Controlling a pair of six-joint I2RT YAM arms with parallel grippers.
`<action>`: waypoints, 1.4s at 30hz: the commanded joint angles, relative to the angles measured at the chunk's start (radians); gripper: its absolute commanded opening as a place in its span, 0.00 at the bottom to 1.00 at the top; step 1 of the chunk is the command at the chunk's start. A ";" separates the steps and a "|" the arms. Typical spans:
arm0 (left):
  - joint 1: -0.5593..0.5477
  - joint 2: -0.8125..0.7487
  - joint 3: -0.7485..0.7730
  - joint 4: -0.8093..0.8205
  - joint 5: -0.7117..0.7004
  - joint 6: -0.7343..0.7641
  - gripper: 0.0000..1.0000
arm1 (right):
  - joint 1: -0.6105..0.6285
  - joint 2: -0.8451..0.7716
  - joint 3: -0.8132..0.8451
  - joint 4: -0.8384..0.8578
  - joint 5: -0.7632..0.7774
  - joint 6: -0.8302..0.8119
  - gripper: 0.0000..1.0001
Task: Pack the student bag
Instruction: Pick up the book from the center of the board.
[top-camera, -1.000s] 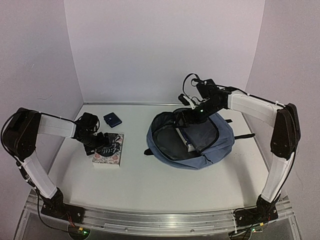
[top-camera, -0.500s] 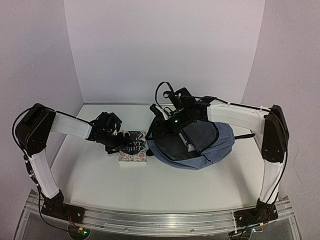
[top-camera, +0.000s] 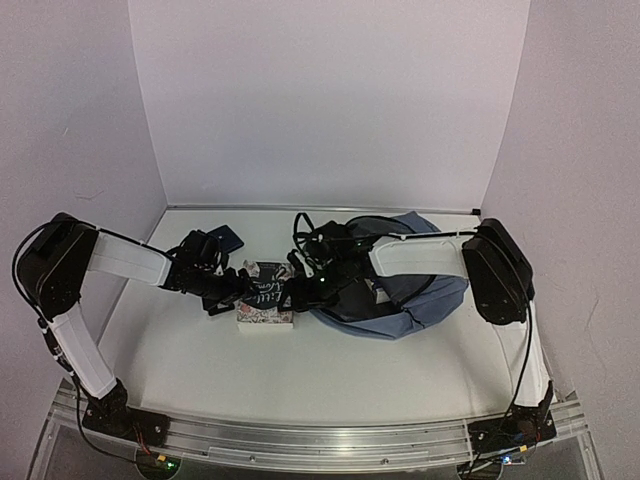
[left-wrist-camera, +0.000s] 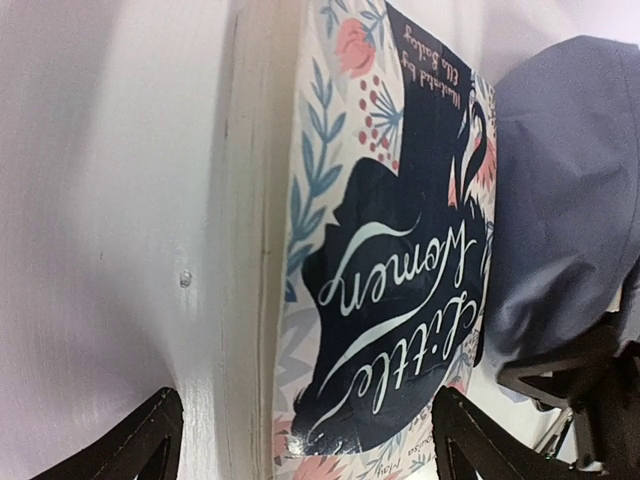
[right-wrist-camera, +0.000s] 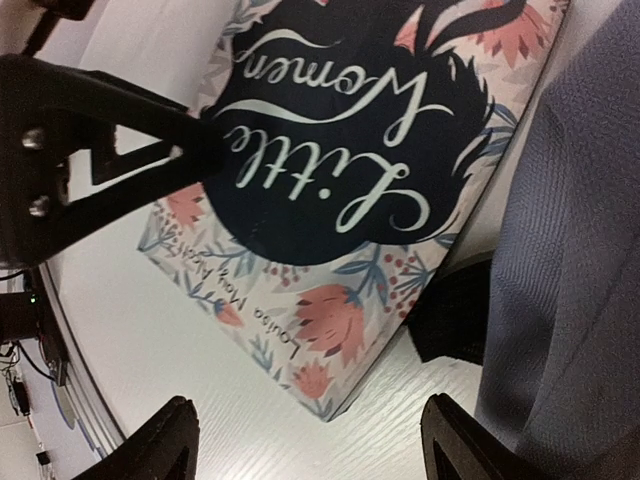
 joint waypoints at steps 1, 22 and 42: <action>0.026 -0.018 -0.063 0.087 0.053 -0.026 0.84 | -0.004 0.062 0.065 0.066 0.063 0.028 0.72; -0.024 -0.039 -0.061 0.373 0.246 0.003 0.31 | -0.004 0.135 0.062 0.106 0.036 0.032 0.38; -0.051 0.030 -0.040 0.321 0.198 -0.060 0.35 | -0.004 0.110 0.042 0.109 0.025 0.027 0.37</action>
